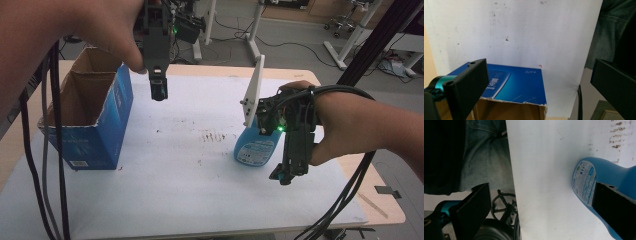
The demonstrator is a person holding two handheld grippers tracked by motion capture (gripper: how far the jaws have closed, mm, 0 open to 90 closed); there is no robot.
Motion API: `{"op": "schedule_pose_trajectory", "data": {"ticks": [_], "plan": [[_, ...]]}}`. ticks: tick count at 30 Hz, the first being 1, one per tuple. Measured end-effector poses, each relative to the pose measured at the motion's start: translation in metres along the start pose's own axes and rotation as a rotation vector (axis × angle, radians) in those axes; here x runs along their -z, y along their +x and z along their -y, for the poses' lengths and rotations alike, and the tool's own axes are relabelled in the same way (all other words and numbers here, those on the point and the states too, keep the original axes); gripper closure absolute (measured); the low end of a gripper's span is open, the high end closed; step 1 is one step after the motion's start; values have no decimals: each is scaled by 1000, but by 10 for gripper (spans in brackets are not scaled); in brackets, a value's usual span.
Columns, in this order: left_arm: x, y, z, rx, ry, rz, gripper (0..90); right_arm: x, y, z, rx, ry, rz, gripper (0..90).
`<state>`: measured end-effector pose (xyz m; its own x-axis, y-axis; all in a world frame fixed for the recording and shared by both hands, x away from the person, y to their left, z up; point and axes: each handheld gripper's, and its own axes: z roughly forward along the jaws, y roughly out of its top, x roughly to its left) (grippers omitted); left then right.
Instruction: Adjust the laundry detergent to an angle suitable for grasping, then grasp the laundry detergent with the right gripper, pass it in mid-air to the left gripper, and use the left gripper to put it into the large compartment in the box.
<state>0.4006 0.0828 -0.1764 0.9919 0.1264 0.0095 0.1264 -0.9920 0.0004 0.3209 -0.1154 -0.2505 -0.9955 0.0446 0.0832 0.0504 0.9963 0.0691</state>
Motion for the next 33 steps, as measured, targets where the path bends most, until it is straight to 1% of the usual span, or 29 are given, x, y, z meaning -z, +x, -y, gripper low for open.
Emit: {"op": "schedule_pose_trajectory", "data": {"ticks": [3, 4, 12, 15, 17, 21, 22, 26, 28, 33], "plan": [[0, 0, 0, 0, 0, 0, 16, 0, -1, 1, 3, -4, 0, 17], [0, 0, 0, 2, 0, 0, 17, 1, 0, 0, -1, -2, -2, 18], [0, -3, -2, -1, 5, -1, 16, 1, 3, 1, 11, -5, 7, 18], [0, -4, -3, 1, 0, 4, 17, 2, 4, 1, 12, -8, -2, 17], [-1, -5, -2, -3, 0, -2, 17, 2, 3, 1, 10, -1, -3, 17], [-3, -6, 0, -2, -1, 7, 17, 2, 3, -1, 16, 9, 0, 17], [-4, -7, 1, 2, 6, 6, 17, 2, 3, -2, 22, 11, -2, 18], [-1, -6, 5, 3, -5, 3, 17, 3, 8, -5, 35, 22, 9, 17], [-1, -6, 6, 6, -4, 4, 16, 5, 10, -6, 32, 24, 15, 18], [0, -6, 4, 6, -5, 6, 16, 8, 10, -6, 36, 12, 21, 18]]}}
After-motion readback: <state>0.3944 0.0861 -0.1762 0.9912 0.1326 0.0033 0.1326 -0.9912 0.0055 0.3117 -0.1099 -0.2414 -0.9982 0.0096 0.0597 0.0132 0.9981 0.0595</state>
